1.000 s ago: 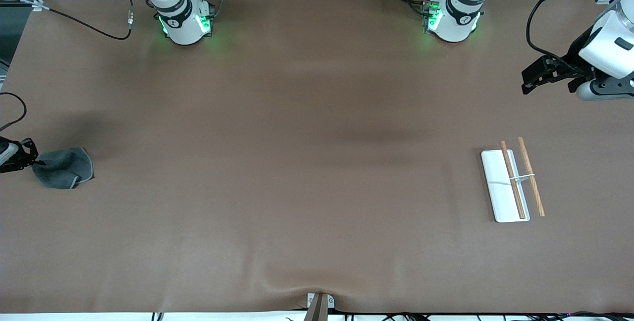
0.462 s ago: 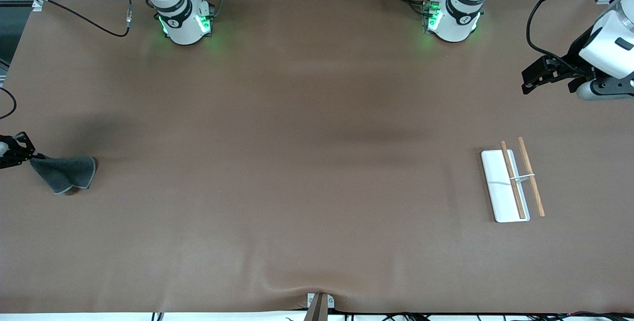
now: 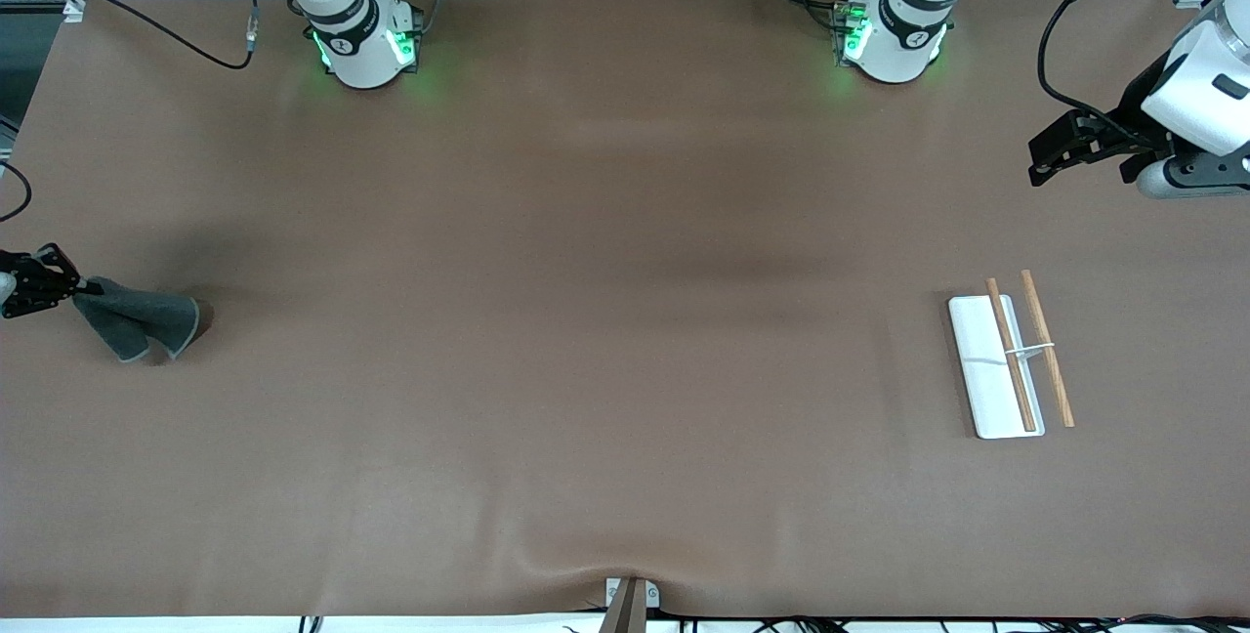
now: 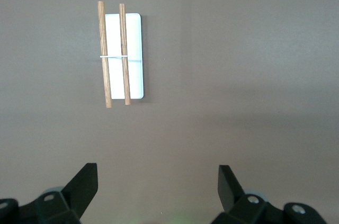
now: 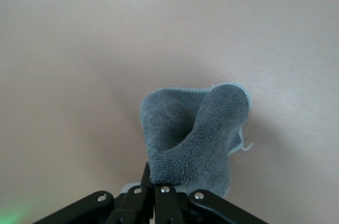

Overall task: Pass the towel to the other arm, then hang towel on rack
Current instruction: 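Lift the towel with the right gripper and carry it toward the table middle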

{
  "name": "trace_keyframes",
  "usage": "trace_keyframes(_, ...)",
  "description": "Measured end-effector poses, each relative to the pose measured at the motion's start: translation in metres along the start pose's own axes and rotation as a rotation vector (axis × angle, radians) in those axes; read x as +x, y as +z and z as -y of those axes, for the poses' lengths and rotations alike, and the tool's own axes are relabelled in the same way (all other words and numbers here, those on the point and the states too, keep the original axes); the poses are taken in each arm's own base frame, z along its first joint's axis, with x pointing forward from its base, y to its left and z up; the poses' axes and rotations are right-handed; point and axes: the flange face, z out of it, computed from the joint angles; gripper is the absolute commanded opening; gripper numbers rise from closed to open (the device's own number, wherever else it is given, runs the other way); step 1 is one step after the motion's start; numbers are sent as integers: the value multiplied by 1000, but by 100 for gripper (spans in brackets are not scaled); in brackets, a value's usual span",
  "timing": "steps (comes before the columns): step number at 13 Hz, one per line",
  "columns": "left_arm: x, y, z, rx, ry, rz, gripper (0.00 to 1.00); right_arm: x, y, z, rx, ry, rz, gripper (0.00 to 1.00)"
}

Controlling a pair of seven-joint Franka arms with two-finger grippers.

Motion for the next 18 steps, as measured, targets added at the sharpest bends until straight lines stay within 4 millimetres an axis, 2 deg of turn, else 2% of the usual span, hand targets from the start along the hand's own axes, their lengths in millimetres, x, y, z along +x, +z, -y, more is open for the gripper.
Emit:
trace_keyframes(4,0,0,0,0,0,0,100,37,-23,44,71,106,45,0)
trace_keyframes(9,0,0,1,0,-1,0,100,104,-58,117,84,206,111,0)
trace_keyframes(12,0,0,2,0,-3,0,100,138,-66,157,82,283,152,0)
trace_keyframes(18,0,0,1,0,-2,-1,100,217,-71,255,69,525,211,0)
